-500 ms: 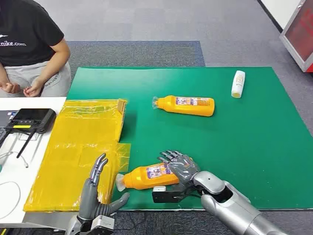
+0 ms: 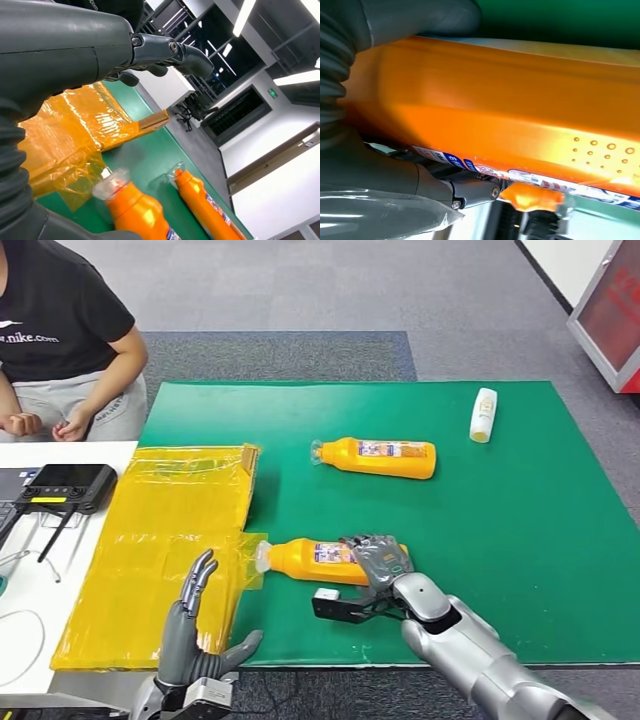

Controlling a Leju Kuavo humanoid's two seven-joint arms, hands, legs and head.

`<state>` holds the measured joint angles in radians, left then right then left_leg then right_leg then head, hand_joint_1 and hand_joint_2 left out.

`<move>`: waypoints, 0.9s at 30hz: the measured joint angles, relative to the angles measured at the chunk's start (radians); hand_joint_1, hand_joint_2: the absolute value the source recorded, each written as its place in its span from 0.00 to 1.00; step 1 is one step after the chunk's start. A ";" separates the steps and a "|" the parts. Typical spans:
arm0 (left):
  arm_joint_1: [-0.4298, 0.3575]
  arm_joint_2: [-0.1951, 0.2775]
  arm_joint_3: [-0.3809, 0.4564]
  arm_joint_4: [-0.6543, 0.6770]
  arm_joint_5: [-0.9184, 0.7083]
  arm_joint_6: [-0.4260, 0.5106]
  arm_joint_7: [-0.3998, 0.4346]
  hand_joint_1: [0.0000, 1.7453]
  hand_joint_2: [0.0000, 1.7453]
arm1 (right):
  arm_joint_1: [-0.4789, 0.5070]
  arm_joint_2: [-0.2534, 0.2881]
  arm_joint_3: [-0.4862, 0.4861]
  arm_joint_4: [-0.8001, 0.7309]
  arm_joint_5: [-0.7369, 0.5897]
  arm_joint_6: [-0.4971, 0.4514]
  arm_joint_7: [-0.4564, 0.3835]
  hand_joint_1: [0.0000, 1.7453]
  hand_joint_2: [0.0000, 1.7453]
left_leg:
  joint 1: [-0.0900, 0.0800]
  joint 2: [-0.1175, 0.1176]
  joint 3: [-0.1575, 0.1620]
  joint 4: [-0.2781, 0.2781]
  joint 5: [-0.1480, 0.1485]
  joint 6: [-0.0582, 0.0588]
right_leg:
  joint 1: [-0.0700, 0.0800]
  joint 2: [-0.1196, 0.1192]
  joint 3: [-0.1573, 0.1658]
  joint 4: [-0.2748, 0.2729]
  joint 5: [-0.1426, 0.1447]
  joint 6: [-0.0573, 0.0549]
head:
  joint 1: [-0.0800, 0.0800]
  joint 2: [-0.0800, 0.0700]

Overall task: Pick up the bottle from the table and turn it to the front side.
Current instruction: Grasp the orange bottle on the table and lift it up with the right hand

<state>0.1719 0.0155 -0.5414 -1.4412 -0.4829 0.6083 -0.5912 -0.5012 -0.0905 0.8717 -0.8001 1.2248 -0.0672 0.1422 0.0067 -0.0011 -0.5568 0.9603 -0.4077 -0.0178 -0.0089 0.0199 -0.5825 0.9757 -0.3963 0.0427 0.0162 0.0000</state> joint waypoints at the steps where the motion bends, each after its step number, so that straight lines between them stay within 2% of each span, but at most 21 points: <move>1: 0.000 0.000 0.001 -0.003 -0.002 -0.001 0.001 0.00 1.00 | 0.007 0.007 -0.014 0.008 0.000 -0.018 -0.004 1.00 1.00 | 0.000 0.000 0.001 0.000 0.000 0.000 | 0.000 0.000 0.001 0.000 0.000 0.000 | 0.000 0.000; 3: 0.001 0.001 0.004 -0.009 -0.005 -0.004 0.001 0.00 1.00 | 0.025 0.020 -0.046 0.014 -0.012 -0.055 -0.025 1.00 1.00 | 0.000 0.000 0.001 0.000 0.000 0.000 | 0.000 0.000 0.001 0.000 0.000 0.000 | 0.000 0.000; 5: 0.001 0.001 0.008 -0.016 -0.006 -0.011 -0.003 0.00 1.00 | 0.054 0.034 -0.090 0.005 -0.074 -0.097 -0.089 1.00 1.00 | 0.000 0.000 0.002 0.000 0.004 0.000 | 0.000 0.000 0.001 0.000 0.002 -0.001 | 0.000 0.000; 10: -0.003 -0.004 0.021 -0.025 0.025 -0.009 -0.043 0.00 1.00 | 0.157 0.064 -0.237 -0.090 -0.382 -0.124 -0.327 1.00 1.00 | 0.001 0.001 0.001 0.000 0.006 -0.002 | 0.001 0.002 0.005 0.000 0.006 0.001 | 0.000 0.000; 13: -0.004 -0.023 0.040 -0.034 0.114 -0.015 -0.078 0.00 1.00 | 0.240 0.081 -0.299 -0.170 -0.501 -0.118 -0.413 1.00 1.00 | 0.001 0.000 -0.003 0.000 0.006 -0.002 | 0.001 0.001 0.002 0.001 0.004 0.002 | 0.000 0.000; 16: -0.004 -0.052 0.070 -0.044 0.271 -0.094 -0.080 0.00 1.00 | 0.309 0.091 -0.333 -0.243 -0.574 -0.103 -0.451 1.00 1.00 | 0.001 0.000 -0.008 0.000 0.006 -0.002 | 0.001 0.001 -0.003 0.001 0.004 0.002 | 0.000 0.000; 20: -0.004 -0.101 0.128 -0.047 0.500 -0.253 -0.033 0.00 1.00 | 0.376 0.094 -0.353 -0.320 -0.600 -0.094 -0.460 1.00 1.00 | 0.001 0.000 -0.014 0.000 0.006 -0.002 | 0.001 0.001 -0.008 0.001 0.004 0.002 | 0.000 0.000; 27: -0.017 -0.157 0.198 -0.041 0.627 -0.393 0.000 0.00 1.00 | 0.415 0.098 -0.343 -0.374 -0.567 -0.113 -0.461 1.00 1.00 | 0.001 0.000 -0.020 0.000 0.006 -0.001 | 0.000 0.001 -0.014 0.001 0.004 0.002 | 0.000 0.000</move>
<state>0.1552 -0.1414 -0.3436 -1.4818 0.1441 0.2148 -0.5916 -0.0859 0.0075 0.5286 -1.1736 0.6582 -0.1800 -0.3184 0.0074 -0.0011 -0.5766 0.9604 -0.4021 -0.0191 -0.0086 0.0205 -0.5961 0.9771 -0.3920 0.0451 0.0161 0.0000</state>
